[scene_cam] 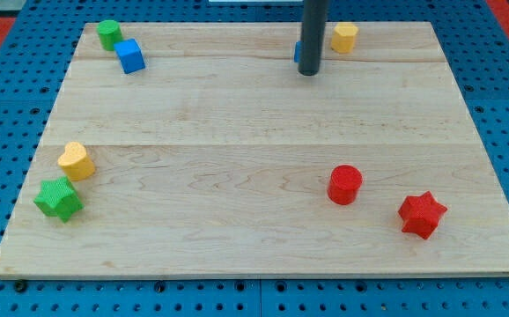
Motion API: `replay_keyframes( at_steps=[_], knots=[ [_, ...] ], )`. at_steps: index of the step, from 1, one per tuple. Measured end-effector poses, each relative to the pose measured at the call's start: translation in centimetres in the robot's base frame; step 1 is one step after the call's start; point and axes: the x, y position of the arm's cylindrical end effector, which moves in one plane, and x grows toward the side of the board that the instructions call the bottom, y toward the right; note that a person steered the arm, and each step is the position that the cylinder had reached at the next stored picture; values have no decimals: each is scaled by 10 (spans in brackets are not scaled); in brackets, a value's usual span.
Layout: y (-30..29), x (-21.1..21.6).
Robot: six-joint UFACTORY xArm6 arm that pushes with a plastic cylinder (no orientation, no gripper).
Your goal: Slide your arm towards the bottom center
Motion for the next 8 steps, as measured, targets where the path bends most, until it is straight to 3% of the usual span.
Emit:
replay_keyframes(
  at_steps=[1,4,6,7,8],
  knots=[
    [35,3],
    [39,16],
    [-31,124],
    [-75,156],
    [-85,156]
  ],
)
